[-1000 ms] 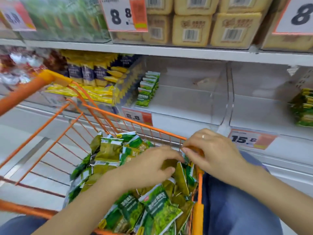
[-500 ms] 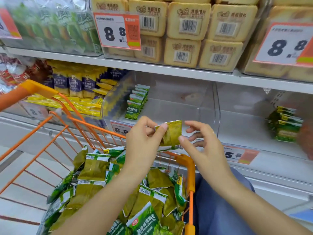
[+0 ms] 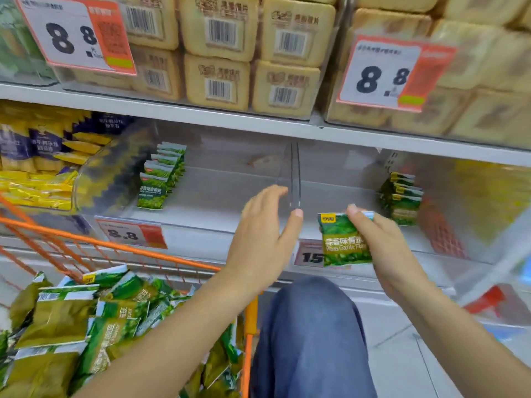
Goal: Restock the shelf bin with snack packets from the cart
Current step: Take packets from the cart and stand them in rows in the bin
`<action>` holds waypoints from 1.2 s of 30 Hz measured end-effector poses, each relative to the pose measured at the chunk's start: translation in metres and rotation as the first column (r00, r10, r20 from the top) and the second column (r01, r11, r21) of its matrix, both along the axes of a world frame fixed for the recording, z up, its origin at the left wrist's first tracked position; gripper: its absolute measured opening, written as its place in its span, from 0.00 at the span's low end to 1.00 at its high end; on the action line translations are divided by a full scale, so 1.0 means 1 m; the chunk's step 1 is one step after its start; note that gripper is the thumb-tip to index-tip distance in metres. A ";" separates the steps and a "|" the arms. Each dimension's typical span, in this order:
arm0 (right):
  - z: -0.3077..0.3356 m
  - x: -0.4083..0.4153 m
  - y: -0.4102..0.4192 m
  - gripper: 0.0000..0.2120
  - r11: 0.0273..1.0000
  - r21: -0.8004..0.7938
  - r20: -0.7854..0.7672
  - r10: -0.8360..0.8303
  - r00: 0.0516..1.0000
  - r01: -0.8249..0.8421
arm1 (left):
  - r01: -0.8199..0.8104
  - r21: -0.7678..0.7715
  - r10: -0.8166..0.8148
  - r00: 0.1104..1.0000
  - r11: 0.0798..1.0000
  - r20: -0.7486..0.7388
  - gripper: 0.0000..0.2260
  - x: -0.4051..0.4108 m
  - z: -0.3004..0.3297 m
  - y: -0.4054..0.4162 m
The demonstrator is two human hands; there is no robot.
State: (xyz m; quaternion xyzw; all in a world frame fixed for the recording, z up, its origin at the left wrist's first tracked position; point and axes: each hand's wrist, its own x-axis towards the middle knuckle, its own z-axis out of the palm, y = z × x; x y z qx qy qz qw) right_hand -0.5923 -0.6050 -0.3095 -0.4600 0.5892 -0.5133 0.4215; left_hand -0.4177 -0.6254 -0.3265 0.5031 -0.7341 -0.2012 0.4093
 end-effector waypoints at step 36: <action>-0.043 -0.190 -0.107 0.29 0.932 0.284 -0.958 0.286 0.023 0.226 | -0.032 0.027 0.018 0.911 0.999 0.412 0.31 -0.027 -0.028 -0.019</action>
